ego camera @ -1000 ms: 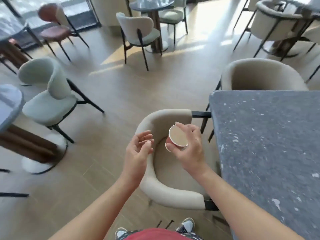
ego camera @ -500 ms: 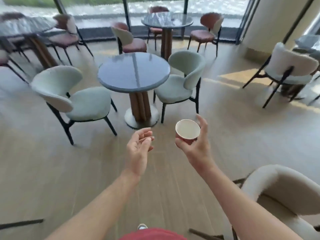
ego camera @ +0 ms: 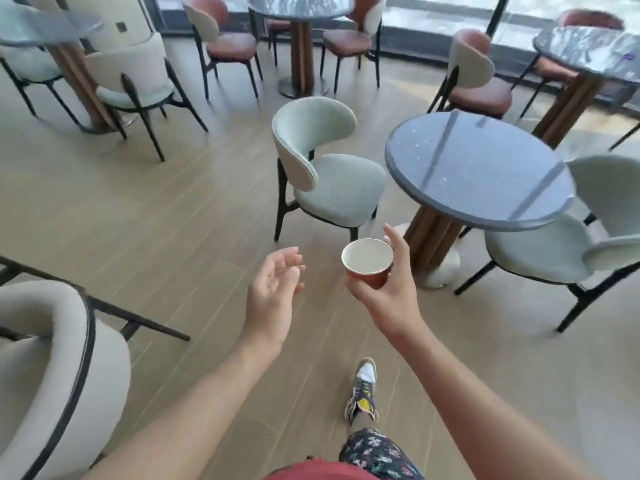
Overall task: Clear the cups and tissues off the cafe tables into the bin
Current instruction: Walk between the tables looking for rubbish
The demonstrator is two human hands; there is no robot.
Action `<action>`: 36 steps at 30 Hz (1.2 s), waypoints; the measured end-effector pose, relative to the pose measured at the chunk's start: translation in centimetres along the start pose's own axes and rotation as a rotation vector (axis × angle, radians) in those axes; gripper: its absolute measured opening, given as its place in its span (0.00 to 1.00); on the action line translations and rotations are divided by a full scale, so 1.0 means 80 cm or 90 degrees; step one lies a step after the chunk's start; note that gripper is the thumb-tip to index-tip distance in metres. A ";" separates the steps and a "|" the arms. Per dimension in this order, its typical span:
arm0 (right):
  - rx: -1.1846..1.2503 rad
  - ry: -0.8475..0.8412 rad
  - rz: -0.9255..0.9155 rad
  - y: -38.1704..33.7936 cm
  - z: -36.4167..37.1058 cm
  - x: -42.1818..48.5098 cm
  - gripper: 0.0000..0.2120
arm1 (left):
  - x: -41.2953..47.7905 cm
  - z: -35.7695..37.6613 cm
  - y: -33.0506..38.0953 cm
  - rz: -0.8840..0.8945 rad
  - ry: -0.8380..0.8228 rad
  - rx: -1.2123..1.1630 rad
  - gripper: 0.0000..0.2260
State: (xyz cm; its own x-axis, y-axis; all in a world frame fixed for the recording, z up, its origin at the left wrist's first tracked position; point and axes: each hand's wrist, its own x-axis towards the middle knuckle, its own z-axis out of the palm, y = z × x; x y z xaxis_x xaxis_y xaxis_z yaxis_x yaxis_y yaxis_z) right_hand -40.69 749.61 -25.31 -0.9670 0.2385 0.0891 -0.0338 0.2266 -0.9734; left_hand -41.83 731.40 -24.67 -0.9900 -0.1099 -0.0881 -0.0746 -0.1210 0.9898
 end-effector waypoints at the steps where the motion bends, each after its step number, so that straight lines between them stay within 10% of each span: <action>1: 0.009 -0.026 -0.002 0.004 0.014 0.029 0.45 | 0.024 -0.003 0.000 0.006 0.021 0.005 0.13; 18: 0.077 -0.385 -0.021 -0.034 0.243 0.473 0.29 | 0.383 -0.050 0.052 0.043 0.364 0.018 0.12; 36: 0.166 -0.577 0.047 -0.155 0.779 0.682 0.30 | 0.724 -0.443 0.140 0.096 0.527 0.001 0.13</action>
State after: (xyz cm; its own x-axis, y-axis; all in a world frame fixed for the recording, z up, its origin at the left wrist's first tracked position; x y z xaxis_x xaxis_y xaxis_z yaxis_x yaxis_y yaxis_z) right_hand -108.77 700.98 -21.55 -0.7926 -0.6061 -0.0668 0.0865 -0.0034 -0.9962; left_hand -95.79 688.73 -22.64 -0.5827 -0.8127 -0.0080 0.0503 -0.0459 0.9977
